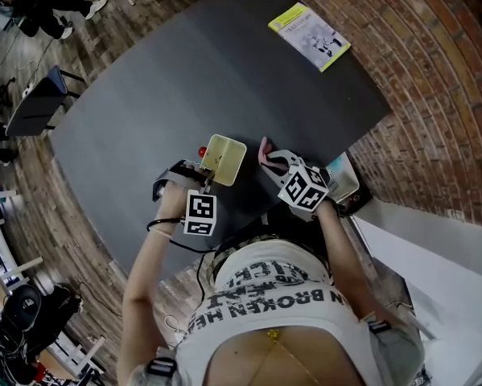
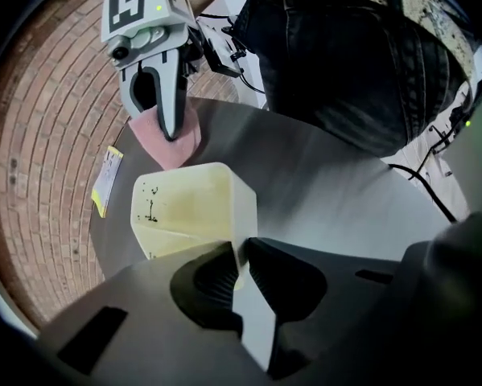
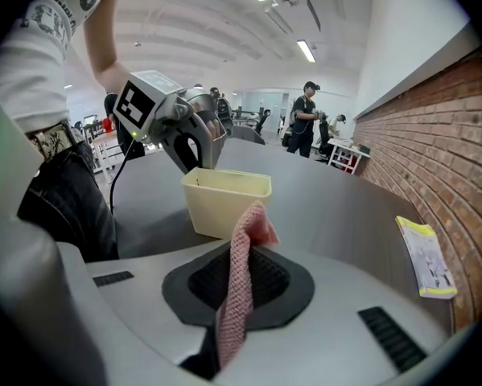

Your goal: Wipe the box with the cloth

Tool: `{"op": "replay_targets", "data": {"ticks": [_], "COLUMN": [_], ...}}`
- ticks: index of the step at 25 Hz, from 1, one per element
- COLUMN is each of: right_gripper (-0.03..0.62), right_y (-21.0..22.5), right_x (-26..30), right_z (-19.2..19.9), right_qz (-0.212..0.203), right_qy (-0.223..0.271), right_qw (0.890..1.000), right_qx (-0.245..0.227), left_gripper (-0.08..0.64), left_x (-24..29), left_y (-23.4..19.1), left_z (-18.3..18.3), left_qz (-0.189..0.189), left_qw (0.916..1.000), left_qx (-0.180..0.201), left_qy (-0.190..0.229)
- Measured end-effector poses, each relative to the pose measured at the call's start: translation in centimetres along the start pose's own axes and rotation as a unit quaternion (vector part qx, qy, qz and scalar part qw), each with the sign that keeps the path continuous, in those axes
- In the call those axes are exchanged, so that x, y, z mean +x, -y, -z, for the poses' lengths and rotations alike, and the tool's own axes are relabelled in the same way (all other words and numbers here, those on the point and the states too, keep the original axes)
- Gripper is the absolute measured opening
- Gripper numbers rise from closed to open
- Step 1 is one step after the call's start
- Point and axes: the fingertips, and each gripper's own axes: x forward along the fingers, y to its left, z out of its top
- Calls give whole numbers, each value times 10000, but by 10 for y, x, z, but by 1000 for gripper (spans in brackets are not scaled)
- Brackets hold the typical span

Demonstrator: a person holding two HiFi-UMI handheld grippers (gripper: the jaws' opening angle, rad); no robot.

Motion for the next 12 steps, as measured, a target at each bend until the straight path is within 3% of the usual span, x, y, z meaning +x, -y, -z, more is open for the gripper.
{"op": "replay_targets", "data": {"ticks": [7, 10, 12], "right_gripper": [17, 17, 17], "right_y": [11, 15, 19], "right_x": [2, 4, 6], "right_z": [-2, -3, -6], "right_qz": [-70, -187, -310], "right_qy": [119, 203, 236], "right_qw": [9999, 9996, 9992], "right_qx": [100, 87, 24], "left_gripper": [35, 32, 29], "left_x": [0, -1, 0], "left_y": [-1, -2, -5], "left_z": [-25, -38, -46], "left_qz": [183, 299, 377], "left_qw": [9945, 9861, 9763], "left_qx": [-1028, -1625, -2108], "left_qy": [102, 162, 315]}}
